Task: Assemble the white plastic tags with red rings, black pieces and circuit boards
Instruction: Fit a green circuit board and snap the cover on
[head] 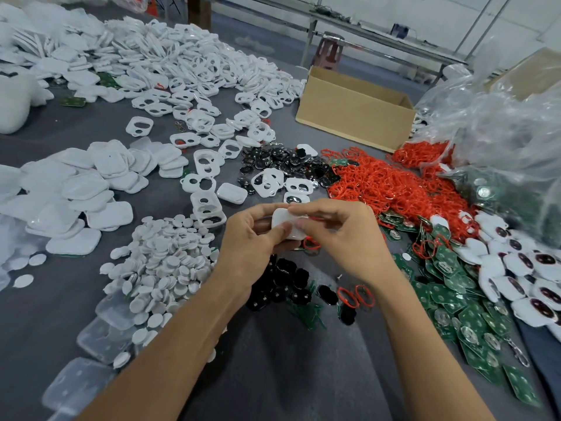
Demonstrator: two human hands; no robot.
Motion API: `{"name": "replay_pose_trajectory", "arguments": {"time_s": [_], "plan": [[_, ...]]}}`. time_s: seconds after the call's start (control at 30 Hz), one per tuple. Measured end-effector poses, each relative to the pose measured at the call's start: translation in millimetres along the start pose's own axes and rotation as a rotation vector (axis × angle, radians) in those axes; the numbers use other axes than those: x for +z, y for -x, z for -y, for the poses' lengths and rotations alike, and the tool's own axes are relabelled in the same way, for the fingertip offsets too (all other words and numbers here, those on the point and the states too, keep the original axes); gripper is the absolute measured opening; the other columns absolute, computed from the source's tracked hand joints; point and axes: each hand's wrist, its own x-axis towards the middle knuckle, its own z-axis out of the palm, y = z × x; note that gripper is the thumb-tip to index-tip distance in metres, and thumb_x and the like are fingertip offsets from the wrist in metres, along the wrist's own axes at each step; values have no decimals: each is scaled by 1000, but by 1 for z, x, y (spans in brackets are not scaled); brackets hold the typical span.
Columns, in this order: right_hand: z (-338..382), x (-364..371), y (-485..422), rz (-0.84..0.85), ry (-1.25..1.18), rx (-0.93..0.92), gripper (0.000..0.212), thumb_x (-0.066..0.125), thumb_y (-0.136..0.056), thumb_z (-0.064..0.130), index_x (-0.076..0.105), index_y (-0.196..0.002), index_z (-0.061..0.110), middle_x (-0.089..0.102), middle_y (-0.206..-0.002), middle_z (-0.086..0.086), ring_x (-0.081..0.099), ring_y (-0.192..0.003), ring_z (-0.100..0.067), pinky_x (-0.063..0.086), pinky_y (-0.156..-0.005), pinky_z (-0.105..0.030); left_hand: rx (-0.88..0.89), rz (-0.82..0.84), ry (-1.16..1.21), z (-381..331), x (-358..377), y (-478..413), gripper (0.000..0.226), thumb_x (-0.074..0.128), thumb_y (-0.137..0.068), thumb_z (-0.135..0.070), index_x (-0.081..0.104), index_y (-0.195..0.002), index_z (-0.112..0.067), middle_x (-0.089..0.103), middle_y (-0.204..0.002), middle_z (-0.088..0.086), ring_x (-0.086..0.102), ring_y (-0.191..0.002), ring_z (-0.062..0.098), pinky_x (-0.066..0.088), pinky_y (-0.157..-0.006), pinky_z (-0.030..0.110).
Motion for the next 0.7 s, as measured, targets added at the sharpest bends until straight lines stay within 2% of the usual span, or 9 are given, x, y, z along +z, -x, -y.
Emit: {"name": "replay_pose_trajectory", "arguments": {"time_s": [0.1, 0.17, 0.27, 0.33, 0.43, 0.53, 0.57, 0.63, 0.7], "plan": [[-6, -4, -3, -32, -155, 141, 12, 73, -83, 10, 74, -95, 12, 74, -84, -4, 69, -73, -16, 56, -70, -27, 0, 32, -5, 1, 3, 0, 31, 62, -88, 10, 59, -115, -6, 76, -87, 13, 73, -77, 18, 60, -69, 25], [-9, -5, -3, 43, -206, 222, 11, 69, -87, 11, 74, -97, 10, 72, -81, -14, 63, -63, -27, 55, -65, -32, 13, 40, -37, 3, 3, 0, 29, 63, -88, 9, 58, -109, -10, 76, -83, 9, 74, -75, 18, 59, -69, 25], [-13, -7, -4, 48, -284, 268, 8, 70, -85, 9, 77, -86, 14, 70, -72, -15, 56, -56, -16, 49, -57, -23, 34, 58, -75, 7, 4, 0, 15, 65, -89, 2, 62, -98, -10, 76, -86, 11, 74, -82, 22, 60, -77, 32], [-14, -7, -4, 15, -285, 266, 6, 74, -81, 12, 78, -83, 16, 71, -72, -11, 57, -60, -10, 47, -59, -20, 44, 70, -37, 7, 5, 1, 5, 64, -91, -4, 63, -90, -9, 76, -82, 9, 74, -80, 21, 60, -70, 28], [-14, -4, -3, -6, -299, 272, 5, 76, -79, 11, 78, -81, 16, 67, -66, -13, 53, -61, -14, 44, -60, -25, 57, 58, -25, 5, 6, 2, 14, 62, -93, -6, 63, -80, -12, 76, -80, 8, 73, -77, 20, 59, -66, 28], [-15, 0, -3, -49, -297, 269, 7, 76, -79, 9, 77, -75, 14, 54, -50, 2, 40, -51, -10, 34, -53, -20, 58, 48, -12, 4, 5, 2, 21, 61, -93, -3, 63, -75, -14, 75, -81, 12, 73, -75, 24, 61, -64, 31], [-15, 2, -3, -67, -285, 264, 7, 77, -79, 9, 77, -73, 14, 51, -49, 2, 37, -51, -11, 31, -53, -22, 58, 42, -10, 3, 5, 2, 19, 61, -93, -3, 62, -76, -12, 75, -80, 13, 73, -75, 25, 61, -63, 32], [-13, 6, -2, -89, -283, 250, 6, 76, -80, 11, 78, -75, 14, 52, -54, -13, 35, -57, -19, 29, -57, -31, 62, 17, -3, 2, 4, 1, 12, 62, -92, -3, 62, -81, -7, 75, -78, 13, 72, -73, 25, 61, -62, 32], [-9, 11, -1, -86, -317, 223, 6, 73, -84, 14, 78, -82, 12, 60, -66, -28, 42, -64, -22, 34, -61, -38, 61, -27, 25, 3, 4, 0, 6, 61, -93, -4, 63, -88, -3, 74, -75, 9, 72, -70, 23, 59, -58, 30]]}}
